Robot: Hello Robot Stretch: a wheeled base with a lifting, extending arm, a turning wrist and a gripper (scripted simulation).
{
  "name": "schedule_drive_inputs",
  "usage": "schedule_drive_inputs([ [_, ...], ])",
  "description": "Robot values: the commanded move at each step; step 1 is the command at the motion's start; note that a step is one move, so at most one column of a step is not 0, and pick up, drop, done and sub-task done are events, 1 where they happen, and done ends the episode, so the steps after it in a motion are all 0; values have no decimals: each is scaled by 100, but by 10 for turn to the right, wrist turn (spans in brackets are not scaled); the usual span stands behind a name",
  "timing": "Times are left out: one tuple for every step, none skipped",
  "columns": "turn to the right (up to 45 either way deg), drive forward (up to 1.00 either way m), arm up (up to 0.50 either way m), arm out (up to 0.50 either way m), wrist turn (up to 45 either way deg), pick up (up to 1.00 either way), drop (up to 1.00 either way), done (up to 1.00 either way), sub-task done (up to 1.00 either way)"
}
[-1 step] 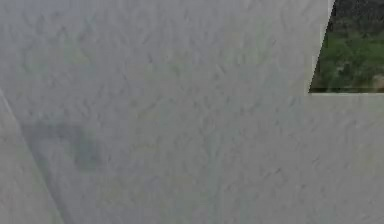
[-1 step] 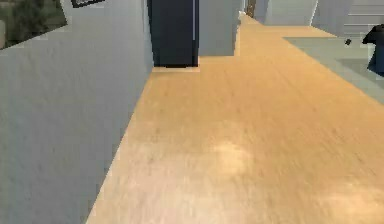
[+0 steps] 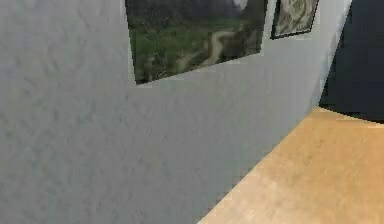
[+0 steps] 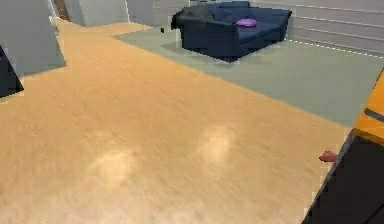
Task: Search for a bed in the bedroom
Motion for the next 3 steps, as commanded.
schedule_drive_inputs([
  [450,0,0,0,0,0,0,0,0],
  [180,0,0,0,0,0,0,0,0],
  [0,100,0,0,0,0,0,0,0],
])
